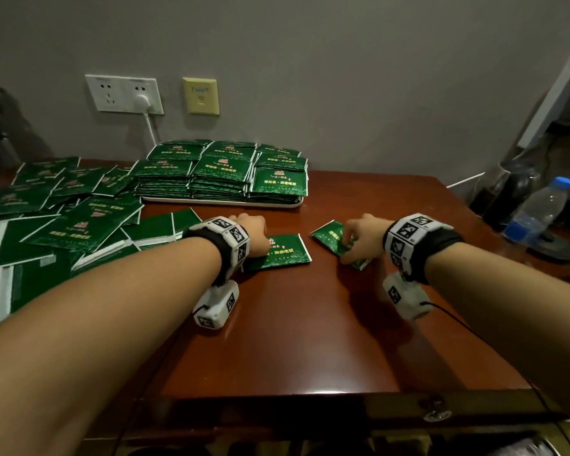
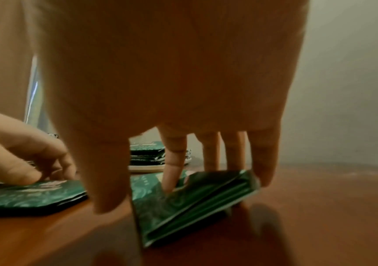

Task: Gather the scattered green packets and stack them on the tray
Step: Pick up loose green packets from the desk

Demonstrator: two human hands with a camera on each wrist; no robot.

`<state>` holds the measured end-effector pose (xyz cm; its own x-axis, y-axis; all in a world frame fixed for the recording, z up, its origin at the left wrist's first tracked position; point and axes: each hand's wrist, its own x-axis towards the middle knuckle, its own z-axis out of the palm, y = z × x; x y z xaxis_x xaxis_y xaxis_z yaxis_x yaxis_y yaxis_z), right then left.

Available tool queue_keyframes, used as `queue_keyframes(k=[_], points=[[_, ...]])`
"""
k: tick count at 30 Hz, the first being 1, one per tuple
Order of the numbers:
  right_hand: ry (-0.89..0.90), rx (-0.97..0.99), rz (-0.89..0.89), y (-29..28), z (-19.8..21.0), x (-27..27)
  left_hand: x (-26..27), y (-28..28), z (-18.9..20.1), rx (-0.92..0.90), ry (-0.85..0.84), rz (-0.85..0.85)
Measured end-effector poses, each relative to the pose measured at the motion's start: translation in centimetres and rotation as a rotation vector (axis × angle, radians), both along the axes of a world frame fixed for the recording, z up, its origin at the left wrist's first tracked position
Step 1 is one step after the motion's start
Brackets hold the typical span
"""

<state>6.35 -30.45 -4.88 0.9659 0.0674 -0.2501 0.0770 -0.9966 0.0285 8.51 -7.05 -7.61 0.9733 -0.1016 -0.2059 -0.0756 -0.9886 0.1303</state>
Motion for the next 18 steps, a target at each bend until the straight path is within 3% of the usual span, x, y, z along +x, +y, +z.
queue_keyframes(k=[6, 10, 13, 18], points=[[-0.034, 0.047, -0.037, 1.0, -1.1, 0.6, -0.9, -0.4, -0.2, 0.025, 0.036, -0.151], [-0.052, 0.088, -0.225, 1.7, -1.4, 0.8, -1.0, -0.6, -0.6, 0.012, 0.005, -0.157], [0.0, 0.025, -0.164, 1.6, -1.2, 0.9, -1.0, -0.6, -0.5, -0.023, -0.006, -0.17], [-0.02, 0.133, 0.0, 1.4, -1.4, 0.5, -1.0, -0.4, -0.4, -0.049, -0.013, -0.231]])
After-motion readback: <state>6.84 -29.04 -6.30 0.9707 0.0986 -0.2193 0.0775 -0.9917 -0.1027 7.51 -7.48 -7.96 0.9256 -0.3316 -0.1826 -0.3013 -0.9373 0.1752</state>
